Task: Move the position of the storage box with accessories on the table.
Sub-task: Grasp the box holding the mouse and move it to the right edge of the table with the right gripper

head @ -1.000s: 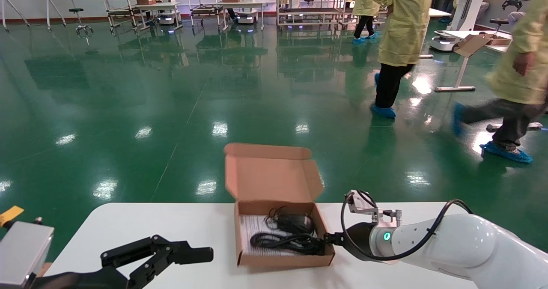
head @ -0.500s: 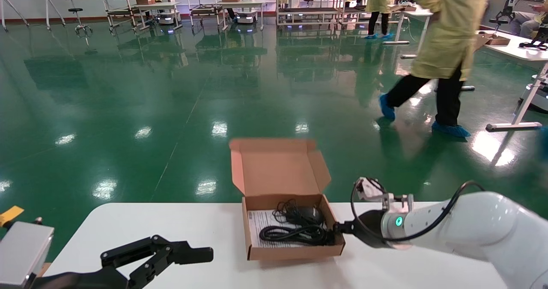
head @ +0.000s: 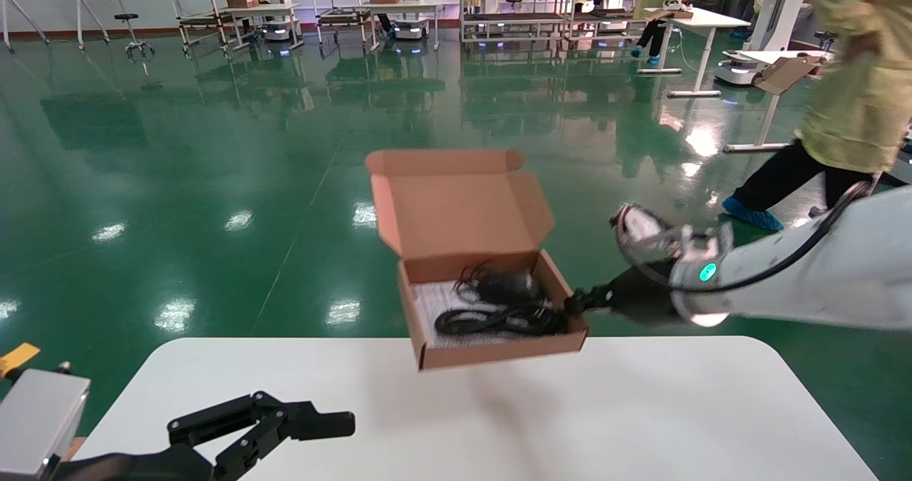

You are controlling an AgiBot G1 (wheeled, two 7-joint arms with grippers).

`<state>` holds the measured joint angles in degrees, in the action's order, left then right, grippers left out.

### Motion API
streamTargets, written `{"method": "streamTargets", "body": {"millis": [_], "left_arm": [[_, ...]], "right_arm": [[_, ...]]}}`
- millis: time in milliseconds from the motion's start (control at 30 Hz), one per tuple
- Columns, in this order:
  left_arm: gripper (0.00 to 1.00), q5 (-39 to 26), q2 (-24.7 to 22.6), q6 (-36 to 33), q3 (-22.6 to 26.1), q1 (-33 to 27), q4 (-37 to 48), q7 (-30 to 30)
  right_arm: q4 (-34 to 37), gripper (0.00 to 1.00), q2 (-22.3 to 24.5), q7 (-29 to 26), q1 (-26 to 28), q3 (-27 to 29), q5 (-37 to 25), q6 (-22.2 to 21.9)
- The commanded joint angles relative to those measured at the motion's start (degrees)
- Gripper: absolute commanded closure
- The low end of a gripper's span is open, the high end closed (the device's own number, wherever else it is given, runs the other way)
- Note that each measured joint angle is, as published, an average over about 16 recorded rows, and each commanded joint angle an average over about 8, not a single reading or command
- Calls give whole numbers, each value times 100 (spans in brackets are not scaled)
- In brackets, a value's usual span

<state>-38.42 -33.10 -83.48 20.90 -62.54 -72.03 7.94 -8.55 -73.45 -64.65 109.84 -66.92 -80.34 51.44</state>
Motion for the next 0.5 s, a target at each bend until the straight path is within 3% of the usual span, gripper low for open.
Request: {"method": "streamTargets", "body": {"millis": [33, 267, 500], "left_arm": [[0, 0, 0, 0, 0, 0, 0, 0], [0, 0, 0, 0, 0, 0, 0, 0], [0, 0, 0, 0, 1, 0, 0, 0]], "right_arm": [[36, 100, 71, 106, 186, 4, -1, 153], [339, 100, 475, 544, 558, -103, -184, 324], [632, 100, 883, 889, 681, -184, -322, 130]]}}
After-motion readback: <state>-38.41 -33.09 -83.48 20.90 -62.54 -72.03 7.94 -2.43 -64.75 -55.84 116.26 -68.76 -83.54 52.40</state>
